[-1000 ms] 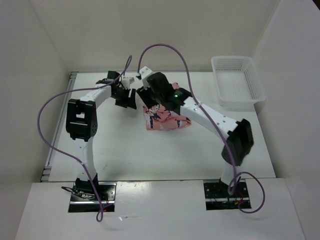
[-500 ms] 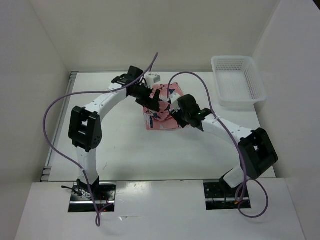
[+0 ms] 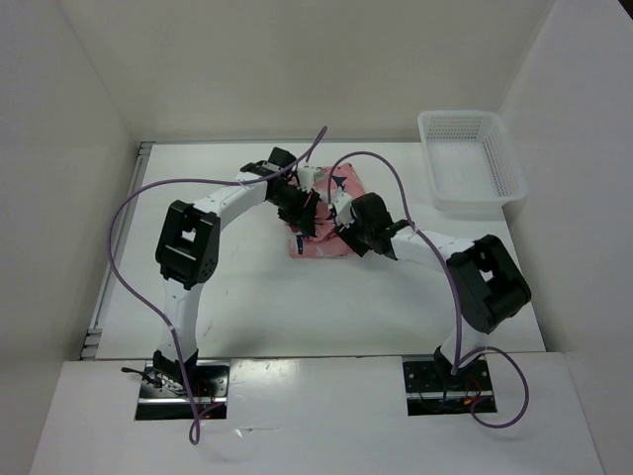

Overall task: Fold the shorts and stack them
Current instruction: Fold the shorts

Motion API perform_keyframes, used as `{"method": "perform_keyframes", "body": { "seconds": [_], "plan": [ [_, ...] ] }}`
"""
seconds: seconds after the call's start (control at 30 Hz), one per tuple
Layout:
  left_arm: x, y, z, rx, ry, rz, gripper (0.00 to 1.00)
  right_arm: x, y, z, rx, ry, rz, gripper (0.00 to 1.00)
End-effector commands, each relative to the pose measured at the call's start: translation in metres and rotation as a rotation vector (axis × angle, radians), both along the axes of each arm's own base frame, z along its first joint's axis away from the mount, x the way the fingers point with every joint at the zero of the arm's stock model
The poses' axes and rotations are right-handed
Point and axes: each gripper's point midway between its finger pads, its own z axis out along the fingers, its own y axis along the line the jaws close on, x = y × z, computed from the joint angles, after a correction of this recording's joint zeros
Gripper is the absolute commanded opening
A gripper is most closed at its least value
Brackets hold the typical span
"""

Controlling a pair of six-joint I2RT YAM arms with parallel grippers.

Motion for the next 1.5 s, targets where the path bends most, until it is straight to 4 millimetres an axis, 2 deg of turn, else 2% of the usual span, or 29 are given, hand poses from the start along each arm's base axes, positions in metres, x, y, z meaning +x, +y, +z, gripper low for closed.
{"method": "perform_keyframes", "body": {
  "seconds": [0.0,0.07,0.1,0.13,0.17,0.2,0.23,0.3,0.37,0.4,0.47,0.53,0.63,0.67,0.77,0.83,0.9,1.03,1.07,1.1,1.13,1.17,1.2,1.23,1.3,1.33,1.37,1.4,1.47],
  "plan": [
    [0.014,-0.006,-0.004,-0.003,-0.029,-0.008,0.50,0.015,0.001,-0.001,0.004,-0.049,0.032,0.60],
    [0.017,-0.008,-0.005,-0.004,-0.031,-0.008,0.40,0.018,-0.001,-0.004,0.004,-0.050,0.023,0.50],
    [0.015,-0.007,-0.005,0.001,-0.022,-0.008,0.29,0.018,-0.001,-0.004,0.004,-0.050,0.023,0.35],
    [0.013,-0.006,-0.004,0.001,-0.020,-0.008,0.23,0.016,-0.002,-0.006,-0.004,-0.052,0.031,0.26],
    [0.015,0.001,0.001,-0.002,-0.028,0.006,0.15,0.017,-0.004,-0.006,-0.010,-0.055,0.024,0.17],
    [0.017,0.013,0.007,-0.004,-0.033,0.031,0.09,0.019,-0.008,-0.006,-0.016,-0.057,0.022,0.03],
    [0.016,0.020,0.010,-0.002,-0.029,0.044,0.00,0.018,-0.008,0.002,-0.010,-0.069,0.021,0.00],
    [0.018,0.037,0.024,-0.004,-0.036,0.080,0.00,0.016,-0.014,0.002,-0.017,-0.055,0.011,0.00],
    [0.014,0.045,0.033,-0.001,-0.029,0.092,0.00,0.010,-0.016,0.005,-0.023,-0.046,0.025,0.00],
    [0.011,0.046,0.046,-0.004,-0.037,0.092,0.00,0.004,-0.015,0.000,-0.020,-0.015,0.042,0.00],
    [0.009,0.049,0.063,-0.018,-0.053,0.097,0.00,0.001,-0.012,0.009,-0.011,-0.015,0.064,0.00],
    [0.002,0.051,0.070,-0.011,-0.033,0.097,0.00,-0.007,-0.010,0.009,-0.010,0.021,0.102,0.00],
    [-0.009,0.059,0.058,0.029,0.016,0.107,0.04,-0.018,-0.007,0.007,-0.008,0.060,0.152,0.00],
    [-0.023,0.065,0.036,0.064,0.076,0.111,0.06,-0.024,-0.007,0.007,-0.005,0.080,0.161,0.00],
    [-0.046,0.078,-0.012,0.132,0.172,0.120,0.14,-0.045,0.007,-0.003,-0.005,0.137,0.245,0.00],
    [-0.052,0.082,-0.029,0.155,0.198,0.123,0.21,-0.058,0.014,-0.006,-0.010,0.164,0.302,0.00],
    [-0.057,0.083,-0.035,0.163,0.218,0.122,0.24,-0.069,0.015,-0.006,-0.032,0.187,0.351,0.00],
    [-0.057,0.083,-0.011,0.145,0.173,0.124,0.33,-0.087,0.013,-0.003,-0.052,0.224,0.425,0.00],
    [-0.051,0.081,0.002,0.135,0.147,0.125,0.39,-0.090,0.013,-0.001,-0.046,0.232,0.431,0.10],
    [-0.059,0.081,0.017,0.123,0.163,0.118,0.56,-0.093,0.011,0.004,-0.052,0.226,0.442,0.25],
    [-0.061,0.079,0.028,0.107,0.162,0.113,0.61,-0.097,0.012,0.008,-0.044,0.226,0.467,0.60],
    [-0.063,0.075,0.046,0.078,0.163,0.103,0.66,-0.097,0.014,0.016,-0.041,0.206,0.491,0.68],
    [-0.061,0.076,0.064,0.053,0.140,0.110,0.69,-0.102,0.012,0.030,-0.027,0.187,0.498,0.73],
    [-0.055,0.080,0.076,0.033,0.120,0.123,0.77,-0.099,0.020,0.047,0.009,0.144,0.517,0.75],
    [-0.042,0.082,0.099,-0.016,0.063,0.137,0.83,-0.099,0.023,0.072,0.055,0.090,0.530,0.75],
    [-0.026,0.083,0.117,-0.046,-0.003,0.146,0.85,-0.099,0.023,0.091,0.091,0.046,0.517,0.75],
    [-0.008,0.089,0.119,-0.060,-0.049,0.169,0.88,-0.101,0.024,0.095,0.108,0.040,0.515,0.73],
    [0.004,0.090,0.110,-0.045,-0.063,0.179,0.88,-0.098,0.026,0.098,0.119,0.027,0.509,0.72],
    [0.029,0.096,0.101,-0.015,-0.101,0.209,0.88,-0.092,0.027,0.087,0.129,0.041,0.468,0.69]
  ]
}}
